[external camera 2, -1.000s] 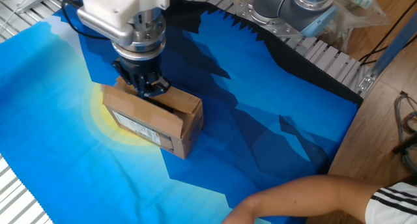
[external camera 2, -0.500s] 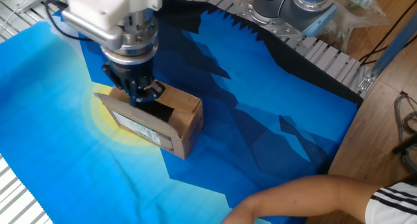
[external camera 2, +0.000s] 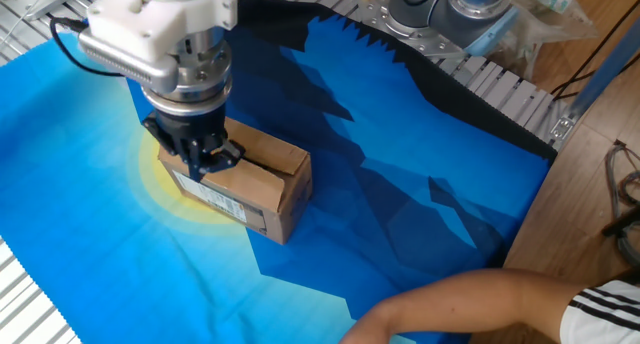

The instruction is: Open a box

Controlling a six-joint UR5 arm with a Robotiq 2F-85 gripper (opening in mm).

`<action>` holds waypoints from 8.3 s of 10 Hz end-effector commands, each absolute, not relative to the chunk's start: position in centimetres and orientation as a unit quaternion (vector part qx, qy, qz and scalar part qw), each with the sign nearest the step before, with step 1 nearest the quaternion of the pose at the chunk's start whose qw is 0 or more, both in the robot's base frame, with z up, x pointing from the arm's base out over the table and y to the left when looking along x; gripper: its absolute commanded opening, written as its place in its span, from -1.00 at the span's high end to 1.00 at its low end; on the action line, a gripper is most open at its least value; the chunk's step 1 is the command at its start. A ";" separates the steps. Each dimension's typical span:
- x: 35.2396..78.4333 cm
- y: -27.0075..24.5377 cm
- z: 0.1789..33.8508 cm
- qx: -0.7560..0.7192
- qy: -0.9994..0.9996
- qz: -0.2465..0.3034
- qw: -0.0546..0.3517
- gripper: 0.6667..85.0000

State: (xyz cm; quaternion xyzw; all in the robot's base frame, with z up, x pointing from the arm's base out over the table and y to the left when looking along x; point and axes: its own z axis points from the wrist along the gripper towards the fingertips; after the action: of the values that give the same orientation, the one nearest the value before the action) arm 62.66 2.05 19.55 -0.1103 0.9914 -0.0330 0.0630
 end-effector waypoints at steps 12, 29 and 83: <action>56.5 2.8 17.1 -0.080 0.995 0.013 0.059 0.98; 66.3 5.9 16.7 -0.121 0.988 0.008 0.092 0.98; 67.2 6.5 10.0 -0.128 0.991 -0.048 0.009 0.98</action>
State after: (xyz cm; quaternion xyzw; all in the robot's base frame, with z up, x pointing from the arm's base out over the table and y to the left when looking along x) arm 66.92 6.64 11.20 -0.1287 0.9901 -0.0546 0.0126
